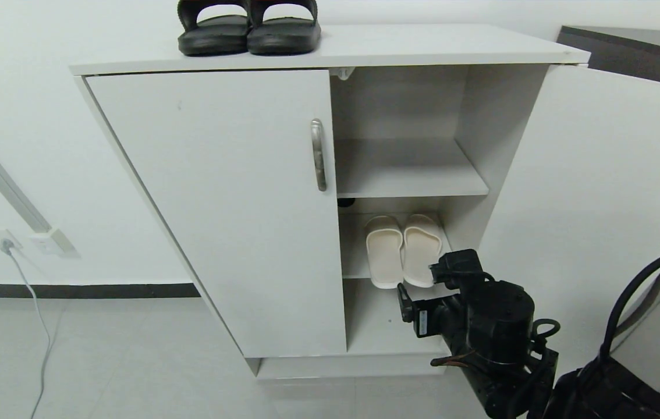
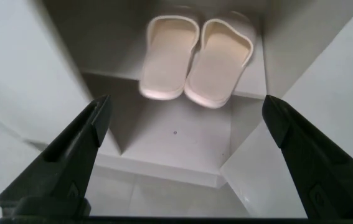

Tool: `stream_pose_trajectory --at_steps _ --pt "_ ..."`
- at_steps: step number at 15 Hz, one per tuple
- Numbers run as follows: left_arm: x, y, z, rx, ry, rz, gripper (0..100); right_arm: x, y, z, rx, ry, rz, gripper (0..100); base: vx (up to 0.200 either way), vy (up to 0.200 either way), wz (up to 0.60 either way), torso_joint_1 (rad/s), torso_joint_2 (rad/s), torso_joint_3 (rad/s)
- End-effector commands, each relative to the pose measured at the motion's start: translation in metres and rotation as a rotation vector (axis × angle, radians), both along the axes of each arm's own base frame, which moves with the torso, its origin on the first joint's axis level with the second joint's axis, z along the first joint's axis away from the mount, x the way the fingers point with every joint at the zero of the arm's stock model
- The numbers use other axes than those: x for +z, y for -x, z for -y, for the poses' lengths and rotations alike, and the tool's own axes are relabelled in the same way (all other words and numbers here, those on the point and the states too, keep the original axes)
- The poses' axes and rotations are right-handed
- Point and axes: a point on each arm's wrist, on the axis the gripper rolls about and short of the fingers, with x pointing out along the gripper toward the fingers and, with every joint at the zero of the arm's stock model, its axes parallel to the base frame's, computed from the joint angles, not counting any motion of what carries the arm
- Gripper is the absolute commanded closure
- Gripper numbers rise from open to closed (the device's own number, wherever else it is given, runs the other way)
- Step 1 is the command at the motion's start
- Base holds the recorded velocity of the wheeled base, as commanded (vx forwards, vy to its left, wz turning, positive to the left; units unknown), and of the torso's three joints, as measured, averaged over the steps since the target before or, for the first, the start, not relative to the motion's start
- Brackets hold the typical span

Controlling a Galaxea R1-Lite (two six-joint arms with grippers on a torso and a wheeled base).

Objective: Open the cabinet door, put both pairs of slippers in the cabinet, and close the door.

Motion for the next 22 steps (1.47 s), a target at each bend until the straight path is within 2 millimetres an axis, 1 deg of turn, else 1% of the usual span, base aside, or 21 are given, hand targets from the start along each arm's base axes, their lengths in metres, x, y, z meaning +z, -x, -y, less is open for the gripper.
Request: stream_pose_trajectory --at_steps 1,16,19,22 --pt "0.0006 0.0000 0.0000 0.000 0.000 0.001 100 -0.0014 0.0003 -0.0011 0.003 0.000 0.000 0 0.000 0.200 0.00 0.007 0.01 -0.002" --pt "0.0006 0.0000 -0.0001 0.003 0.003 0.002 100 -0.0005 0.0006 0.0000 0.001 -0.007 0.008 0 0.000 0.200 0.00 0.001 0.00 0.003" --pt "0.0006 0.0000 -0.0001 0.003 0.003 0.002 100 0.0023 0.0004 -0.0002 0.001 -0.029 0.032 0 0.000 0.000 0.00 0.000 0.00 0.000" --pt "0.0002 -0.0001 -0.0001 0.003 0.003 0.000 100 -0.0016 0.0020 0.0016 0.001 -0.002 0.023 0 0.000 0.000 0.00 0.000 0.00 0.000"
